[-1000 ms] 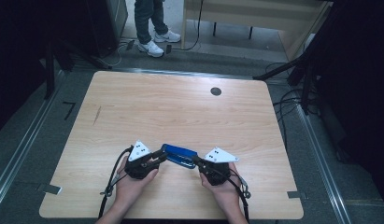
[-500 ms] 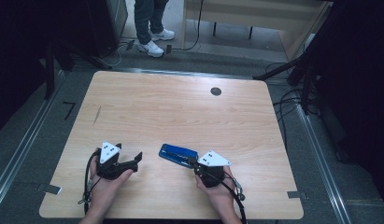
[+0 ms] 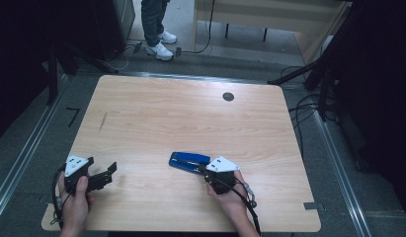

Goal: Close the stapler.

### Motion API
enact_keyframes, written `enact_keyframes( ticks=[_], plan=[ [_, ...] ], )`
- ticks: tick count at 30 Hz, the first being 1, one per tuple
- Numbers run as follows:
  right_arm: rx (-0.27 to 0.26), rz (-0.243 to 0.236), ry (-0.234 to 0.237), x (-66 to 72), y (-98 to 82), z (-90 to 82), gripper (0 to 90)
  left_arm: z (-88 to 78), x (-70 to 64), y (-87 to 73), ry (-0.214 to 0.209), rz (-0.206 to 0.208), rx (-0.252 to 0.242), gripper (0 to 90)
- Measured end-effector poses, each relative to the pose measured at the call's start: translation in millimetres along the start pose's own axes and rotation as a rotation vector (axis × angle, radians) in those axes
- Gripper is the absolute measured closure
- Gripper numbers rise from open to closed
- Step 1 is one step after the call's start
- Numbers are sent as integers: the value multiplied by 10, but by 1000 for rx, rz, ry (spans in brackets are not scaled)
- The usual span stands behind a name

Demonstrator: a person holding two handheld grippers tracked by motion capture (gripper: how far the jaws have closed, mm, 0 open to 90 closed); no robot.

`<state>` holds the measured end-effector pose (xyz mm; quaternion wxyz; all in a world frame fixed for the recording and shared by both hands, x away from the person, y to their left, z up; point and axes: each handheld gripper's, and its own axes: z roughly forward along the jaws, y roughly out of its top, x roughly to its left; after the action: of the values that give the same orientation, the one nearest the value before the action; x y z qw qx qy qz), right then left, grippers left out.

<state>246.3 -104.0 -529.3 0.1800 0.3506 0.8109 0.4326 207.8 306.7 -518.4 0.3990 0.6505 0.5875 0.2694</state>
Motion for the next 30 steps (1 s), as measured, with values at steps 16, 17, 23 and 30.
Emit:
enact_keyframes(
  ticks=[16, 17, 23, 30],
  plan=[
    [-9, 37, -53, -148, -22, 92, 900, -88, 174, -82, 84, -5, -2, 134],
    [-12, 39, -51, -155, -23, 95, 900, -82, 165, -83, 84, -2, 3, 135],
    [-13, 41, -52, -170, -23, 100, 900, -66, 154, -81, 83, 3, 9, 134],
    [-49, 70, -4, -252, -47, -126, 900, -51, 158, -72, 75, 7, 35, 135]
  ],
)
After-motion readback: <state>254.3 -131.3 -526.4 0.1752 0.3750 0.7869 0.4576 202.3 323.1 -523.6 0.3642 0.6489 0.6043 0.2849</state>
